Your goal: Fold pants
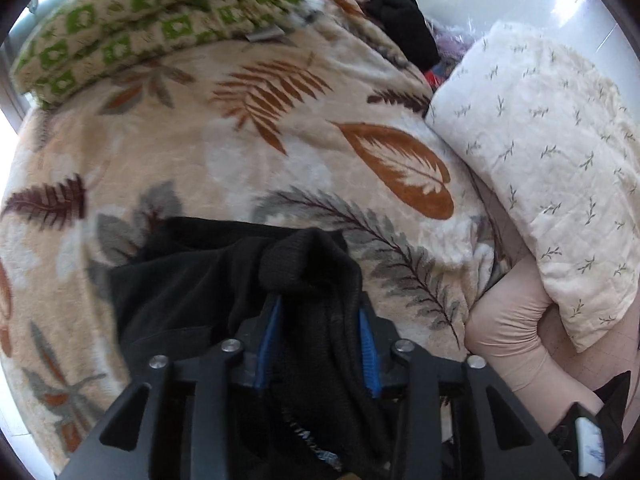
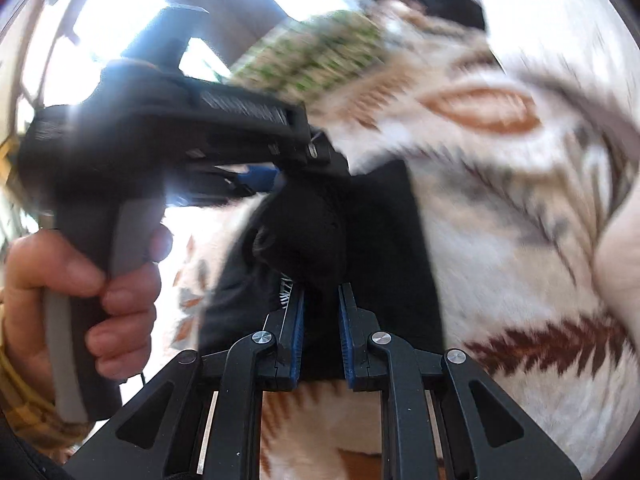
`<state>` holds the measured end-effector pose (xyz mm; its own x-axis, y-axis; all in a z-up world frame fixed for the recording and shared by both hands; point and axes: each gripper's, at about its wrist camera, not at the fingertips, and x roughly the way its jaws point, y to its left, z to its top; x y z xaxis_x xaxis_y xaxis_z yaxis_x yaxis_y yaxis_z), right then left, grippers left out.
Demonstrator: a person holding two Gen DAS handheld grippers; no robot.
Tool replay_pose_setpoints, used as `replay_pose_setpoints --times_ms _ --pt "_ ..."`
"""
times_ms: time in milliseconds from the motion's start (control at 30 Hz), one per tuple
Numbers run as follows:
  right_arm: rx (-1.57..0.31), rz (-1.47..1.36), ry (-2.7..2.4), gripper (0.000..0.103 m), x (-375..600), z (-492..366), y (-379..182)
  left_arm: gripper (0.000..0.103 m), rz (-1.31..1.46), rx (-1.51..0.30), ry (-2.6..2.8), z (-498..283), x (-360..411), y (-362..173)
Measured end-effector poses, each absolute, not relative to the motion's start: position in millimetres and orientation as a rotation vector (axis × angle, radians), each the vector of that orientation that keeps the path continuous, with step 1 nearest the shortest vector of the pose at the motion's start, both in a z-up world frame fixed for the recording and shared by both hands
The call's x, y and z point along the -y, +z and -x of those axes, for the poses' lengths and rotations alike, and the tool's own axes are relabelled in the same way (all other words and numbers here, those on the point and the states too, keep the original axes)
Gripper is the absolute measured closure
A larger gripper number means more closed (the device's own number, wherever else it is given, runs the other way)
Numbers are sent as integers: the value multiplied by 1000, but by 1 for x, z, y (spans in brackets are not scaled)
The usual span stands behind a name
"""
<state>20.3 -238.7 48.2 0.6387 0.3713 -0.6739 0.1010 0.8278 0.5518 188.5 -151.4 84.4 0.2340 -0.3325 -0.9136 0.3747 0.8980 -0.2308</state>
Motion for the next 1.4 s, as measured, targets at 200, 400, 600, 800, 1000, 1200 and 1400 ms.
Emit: replay_pose_setpoints --times_ms 200,400,600,800,1000,1200,1400 --pt "-949 -821 146 89 264 -20 7 40 -18 -1229 -561 -186 171 94" --pt "-962 -757 114 82 259 -21 19 25 8 -1111 -514 -181 127 133" --pt "-894 -569 -9 27 259 -15 56 25 71 -1099 -407 -160 53 121" --pt "-927 -481 54 28 259 -54 51 25 162 -1133 -375 -143 26 84" --pt "-913 -450 124 90 257 -61 63 25 18 -1085 -386 -134 58 78" --pt "-997 -398 45 90 258 -56 41 24 -67 -1128 -366 -130 58 45" --pt "-1038 -387 51 77 266 -58 37 24 75 -1139 -406 -132 40 45"
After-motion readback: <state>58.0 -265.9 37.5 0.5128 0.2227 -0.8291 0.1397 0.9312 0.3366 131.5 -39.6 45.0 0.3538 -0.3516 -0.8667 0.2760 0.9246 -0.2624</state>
